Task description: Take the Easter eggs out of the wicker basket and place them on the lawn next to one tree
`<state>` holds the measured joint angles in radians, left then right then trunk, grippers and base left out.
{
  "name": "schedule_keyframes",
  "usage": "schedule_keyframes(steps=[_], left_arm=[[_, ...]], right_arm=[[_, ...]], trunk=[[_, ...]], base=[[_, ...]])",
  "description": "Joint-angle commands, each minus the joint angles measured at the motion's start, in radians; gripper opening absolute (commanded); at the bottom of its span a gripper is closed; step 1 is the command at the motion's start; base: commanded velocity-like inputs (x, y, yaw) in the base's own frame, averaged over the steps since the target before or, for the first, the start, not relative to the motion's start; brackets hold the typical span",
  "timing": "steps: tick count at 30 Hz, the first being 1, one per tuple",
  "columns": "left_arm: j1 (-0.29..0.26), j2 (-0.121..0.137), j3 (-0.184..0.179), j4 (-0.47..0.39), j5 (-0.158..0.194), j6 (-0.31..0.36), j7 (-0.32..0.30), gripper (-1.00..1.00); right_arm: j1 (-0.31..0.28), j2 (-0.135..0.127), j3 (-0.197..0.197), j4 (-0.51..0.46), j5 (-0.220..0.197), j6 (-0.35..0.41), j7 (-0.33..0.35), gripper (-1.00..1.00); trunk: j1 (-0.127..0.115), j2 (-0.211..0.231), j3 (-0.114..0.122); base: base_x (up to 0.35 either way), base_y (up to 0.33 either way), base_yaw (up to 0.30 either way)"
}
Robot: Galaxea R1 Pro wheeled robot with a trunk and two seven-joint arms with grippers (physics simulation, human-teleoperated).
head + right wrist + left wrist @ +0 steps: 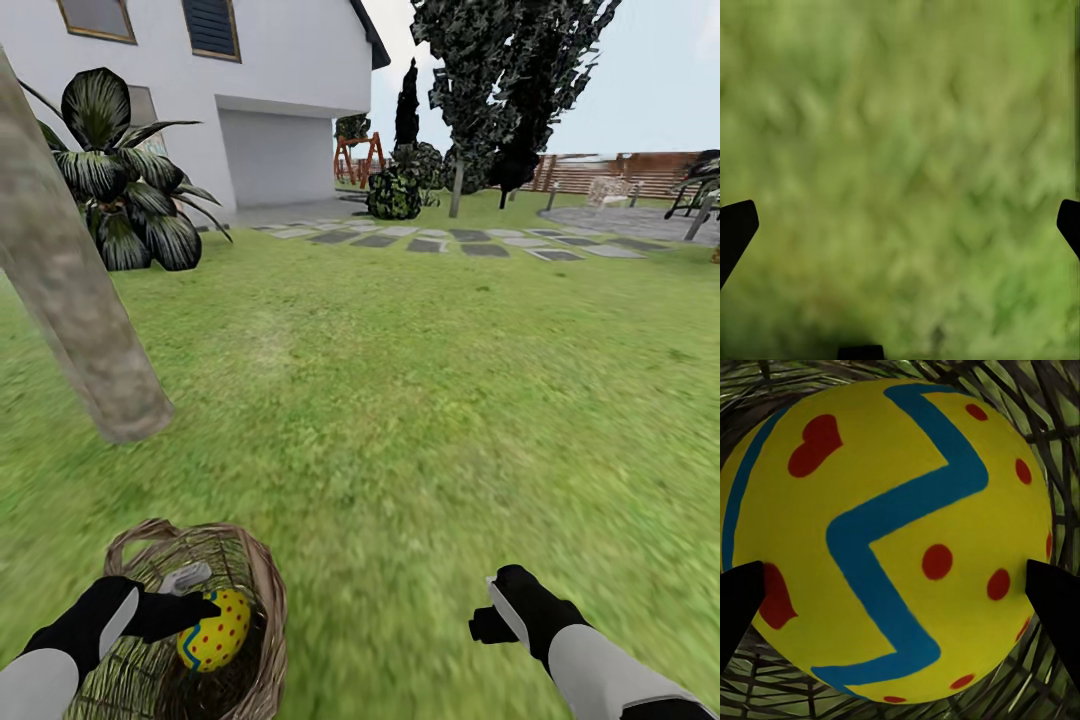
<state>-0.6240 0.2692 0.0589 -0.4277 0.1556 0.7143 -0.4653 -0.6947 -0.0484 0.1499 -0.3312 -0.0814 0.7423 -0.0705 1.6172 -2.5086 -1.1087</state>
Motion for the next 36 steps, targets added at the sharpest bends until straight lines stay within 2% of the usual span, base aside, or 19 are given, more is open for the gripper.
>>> schedule_keyframes(steps=[1, 11, 18, 22, 36], left_arm=[[0.0, -0.001, 0.004, 0.0, 0.004, 0.008, -0.001, -1.0], [0.0, 0.0, 0.005, 0.001, 0.005, 0.007, 0.0, -1.0], [0.0, 0.0, 0.005, 0.001, 0.005, 0.01, 0.0, -1.0], [0.0, -0.001, 0.005, 0.001, 0.005, 0.008, 0.0, -1.0], [0.0, -0.015, 0.004, 0.001, 0.004, 0.006, 0.0, -1.0]], right_arm=[[0.0, -0.001, 0.007, -0.002, -0.009, 0.005, -0.006, 1.0], [0.0, 0.002, 0.007, -0.002, -0.009, 0.005, -0.006, 1.0], [0.0, 0.002, 0.007, -0.002, -0.009, 0.005, -0.006, 1.0], [0.0, 0.004, 0.007, -0.002, -0.009, 0.005, -0.006, 1.0], [0.0, 0.005, 0.007, -0.002, -0.009, 0.005, 0.001, 1.0]], trunk=[[0.0, 0.0, -0.001], [0.0, 0.0, -0.001], [0.0, 0.0, -0.001], [0.0, 0.0, -0.001], [-0.006, 0.003, 0.053]], base=[[0.0, 0.0, 0.0], [-0.006, 0.0, 0.0], [-0.284, 0.0, 0.0], [-0.041, 0.0, 0.0], [-0.001, 0.0, 0.0]])
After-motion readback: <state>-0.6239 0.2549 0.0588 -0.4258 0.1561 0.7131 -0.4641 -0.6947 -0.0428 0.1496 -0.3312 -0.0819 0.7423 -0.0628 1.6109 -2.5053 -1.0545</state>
